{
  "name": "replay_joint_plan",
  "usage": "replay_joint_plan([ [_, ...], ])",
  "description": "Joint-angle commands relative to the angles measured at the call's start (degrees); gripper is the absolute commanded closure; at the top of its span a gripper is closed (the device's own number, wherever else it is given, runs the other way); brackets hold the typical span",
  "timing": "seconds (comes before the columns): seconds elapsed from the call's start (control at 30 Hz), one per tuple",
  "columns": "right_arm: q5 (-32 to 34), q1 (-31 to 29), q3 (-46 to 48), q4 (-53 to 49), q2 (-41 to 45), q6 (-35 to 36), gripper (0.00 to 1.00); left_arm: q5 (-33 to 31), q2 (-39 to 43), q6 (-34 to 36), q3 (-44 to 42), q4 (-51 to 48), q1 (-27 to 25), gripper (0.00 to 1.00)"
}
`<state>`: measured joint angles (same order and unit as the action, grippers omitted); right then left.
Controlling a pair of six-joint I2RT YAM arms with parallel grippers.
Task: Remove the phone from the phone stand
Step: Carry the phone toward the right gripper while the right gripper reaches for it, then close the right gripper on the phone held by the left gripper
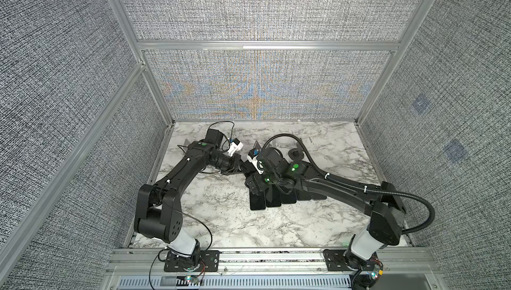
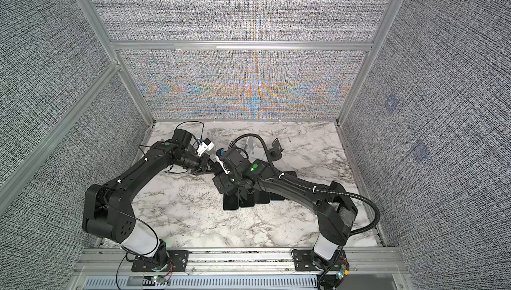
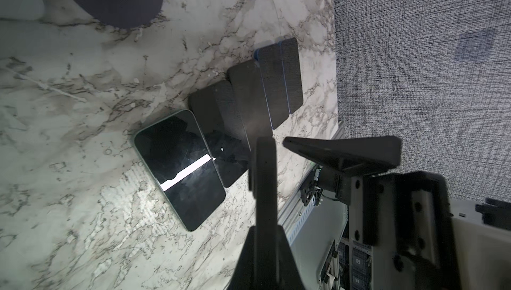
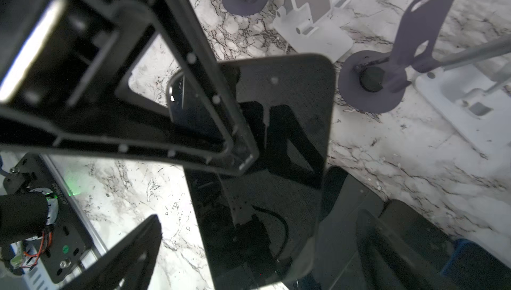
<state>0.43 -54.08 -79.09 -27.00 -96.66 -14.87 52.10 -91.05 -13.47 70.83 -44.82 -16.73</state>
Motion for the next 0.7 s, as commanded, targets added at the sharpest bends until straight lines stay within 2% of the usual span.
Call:
replay_joint_plan([
  [0.0,-3.0,0.8,-0.6,0.5,-0.8,-0.5,0.05,4.2,0.5,1.5,0.2,1.2,0.2,1.00],
  [0.37,-8.4,2.5,-0.3,-0.3,-1.7,-0.4,0.19,5.5,-0.2,4.1,0.3,0.2,0.2,1.00],
  [0.67,-7.5,2.4,0.3,1.1,-2.0,-0.2,0.32,7.4,-0.7,5.0,0.3,-0.1,0.2,1.00],
])
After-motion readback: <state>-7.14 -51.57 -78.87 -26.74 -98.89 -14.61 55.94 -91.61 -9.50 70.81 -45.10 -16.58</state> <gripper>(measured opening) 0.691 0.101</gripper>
